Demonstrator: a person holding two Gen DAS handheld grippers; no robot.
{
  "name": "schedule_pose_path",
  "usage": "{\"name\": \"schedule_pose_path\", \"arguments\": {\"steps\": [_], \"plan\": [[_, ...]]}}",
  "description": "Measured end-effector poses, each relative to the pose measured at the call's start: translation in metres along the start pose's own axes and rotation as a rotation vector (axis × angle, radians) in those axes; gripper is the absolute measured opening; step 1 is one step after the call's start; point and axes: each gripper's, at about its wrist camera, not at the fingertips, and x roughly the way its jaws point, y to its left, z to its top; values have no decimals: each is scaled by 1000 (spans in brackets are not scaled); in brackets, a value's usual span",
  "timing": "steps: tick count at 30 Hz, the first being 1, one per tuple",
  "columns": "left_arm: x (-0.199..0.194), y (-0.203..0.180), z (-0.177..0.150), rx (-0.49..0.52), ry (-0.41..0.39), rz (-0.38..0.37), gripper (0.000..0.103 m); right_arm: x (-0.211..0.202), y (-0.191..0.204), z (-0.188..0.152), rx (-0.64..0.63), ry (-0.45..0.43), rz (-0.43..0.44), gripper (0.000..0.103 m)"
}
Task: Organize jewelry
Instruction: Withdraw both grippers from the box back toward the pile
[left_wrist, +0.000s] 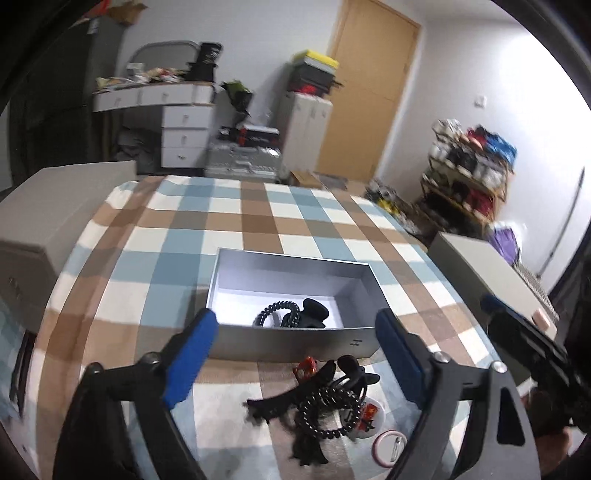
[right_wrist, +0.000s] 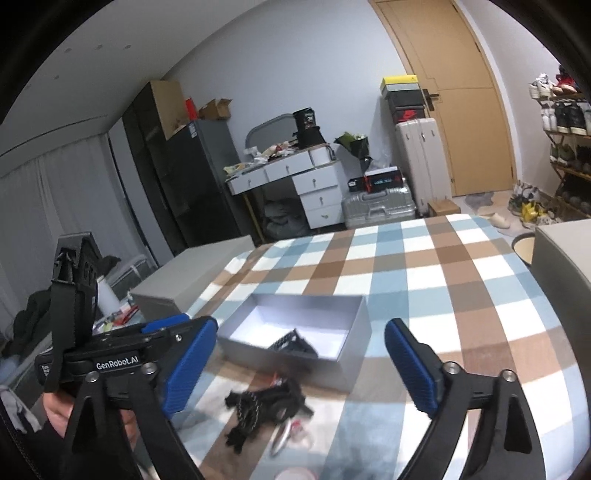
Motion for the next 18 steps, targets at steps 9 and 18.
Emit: {"name": "schedule_pose_path", "arguments": {"steps": [9,18], "plan": [[-6,8,-27,-16,26,81,95,-12,8,-39,-57,103,-43,99],[-19,11,-58,-25,64,78,100,-6,12,-84,-64,209,-5,98]]}}
